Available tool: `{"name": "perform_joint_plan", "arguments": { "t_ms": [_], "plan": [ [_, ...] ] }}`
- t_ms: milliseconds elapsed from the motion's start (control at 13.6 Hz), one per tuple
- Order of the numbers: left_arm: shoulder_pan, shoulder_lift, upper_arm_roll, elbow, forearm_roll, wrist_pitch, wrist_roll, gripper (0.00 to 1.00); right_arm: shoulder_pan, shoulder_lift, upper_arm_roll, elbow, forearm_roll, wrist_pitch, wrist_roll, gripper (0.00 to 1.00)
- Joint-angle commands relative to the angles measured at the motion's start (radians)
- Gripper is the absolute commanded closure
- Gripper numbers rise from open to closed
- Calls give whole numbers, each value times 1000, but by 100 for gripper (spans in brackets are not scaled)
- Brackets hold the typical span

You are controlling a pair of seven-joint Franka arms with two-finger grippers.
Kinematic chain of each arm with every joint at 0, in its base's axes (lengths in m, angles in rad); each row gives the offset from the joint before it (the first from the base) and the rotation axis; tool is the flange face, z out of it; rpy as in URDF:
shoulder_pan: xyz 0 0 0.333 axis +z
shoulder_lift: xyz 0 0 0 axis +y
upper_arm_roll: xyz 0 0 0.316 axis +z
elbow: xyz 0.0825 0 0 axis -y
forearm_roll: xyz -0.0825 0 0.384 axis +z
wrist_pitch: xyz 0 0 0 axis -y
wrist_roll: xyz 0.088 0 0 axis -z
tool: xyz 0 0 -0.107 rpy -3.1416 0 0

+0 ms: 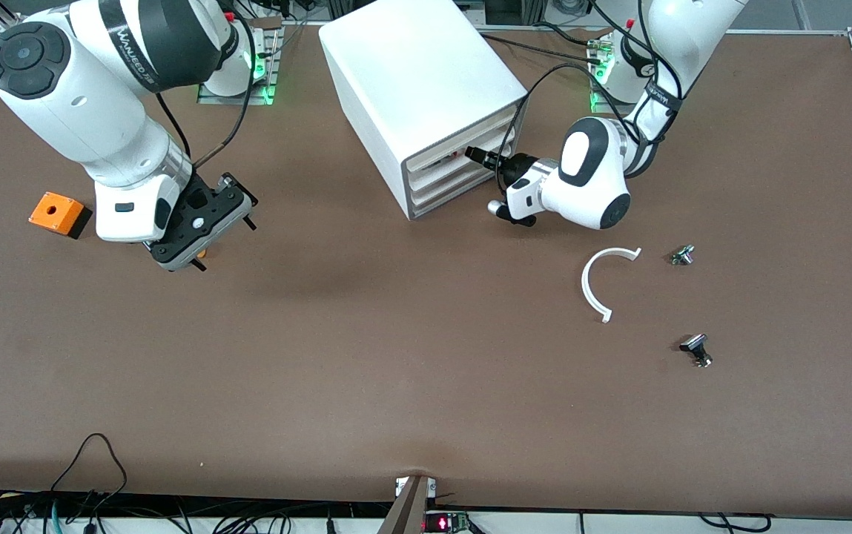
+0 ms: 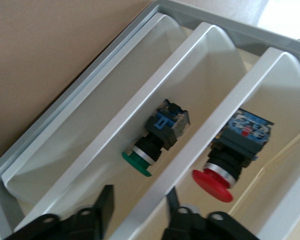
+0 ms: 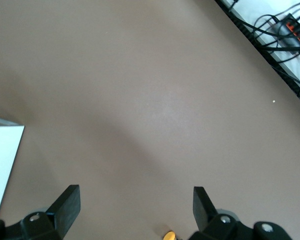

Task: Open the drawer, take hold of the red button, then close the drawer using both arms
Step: 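Pull the drawer open with the left gripper while the right gripper approaches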

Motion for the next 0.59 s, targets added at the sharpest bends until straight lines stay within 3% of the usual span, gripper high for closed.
{"name": "perform_joint_plan", "arguments": {
  "t_ms": [0, 221, 368, 515],
  "plan": [
    [1, -15, -3, -20, -18, 14, 24, 74, 22, 12, 9, 36, 10, -64, -48, 0],
    [2, -21, -1, -20, -17, 14, 9, 96, 74, 10, 10, 37, 1, -86, -57, 0],
    [4, -21, 3, -19, -17, 12, 7, 99, 89, 12, 10, 41, 1, -69, -66, 0],
    [10, -19, 15, -16, -12, 14, 7, 100, 115, 55, 7, 111, -1, -70, -124, 0]
  ]
}}
